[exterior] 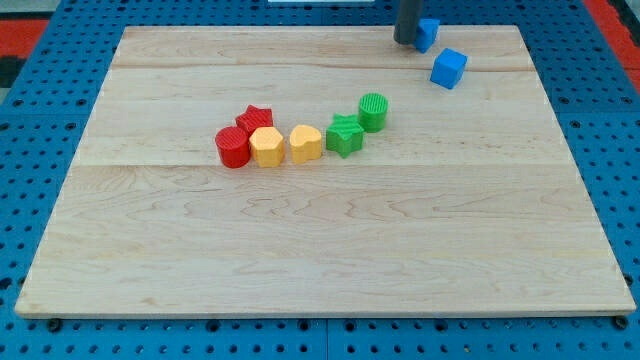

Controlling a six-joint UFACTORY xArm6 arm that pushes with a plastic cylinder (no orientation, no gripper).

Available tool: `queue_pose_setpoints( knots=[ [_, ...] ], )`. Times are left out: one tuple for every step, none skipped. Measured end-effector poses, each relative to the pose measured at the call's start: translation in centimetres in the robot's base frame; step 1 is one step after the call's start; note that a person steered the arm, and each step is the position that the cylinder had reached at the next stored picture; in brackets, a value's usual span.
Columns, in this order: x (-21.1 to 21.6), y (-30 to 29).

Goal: Slide blue cube into blue moon

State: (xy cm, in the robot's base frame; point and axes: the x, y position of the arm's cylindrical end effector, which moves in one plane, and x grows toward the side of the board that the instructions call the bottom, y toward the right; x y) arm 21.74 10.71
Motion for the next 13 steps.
queue_pose_setpoints(
  knots=[
    [0.0, 0.2],
    [-0.2, 4.8],
    [-0.2, 7.0],
    [-0.2, 1.7],
    [0.6, -4.3],
    [3.8, -5.5],
    [8.0, -4.9],
    [10.7, -3.5],
    [10.0, -2.9],
    [8.8, 0.7],
    [8.2, 5.4],
    [6.6, 6.8],
    [5.8, 6.8]
  ],
)
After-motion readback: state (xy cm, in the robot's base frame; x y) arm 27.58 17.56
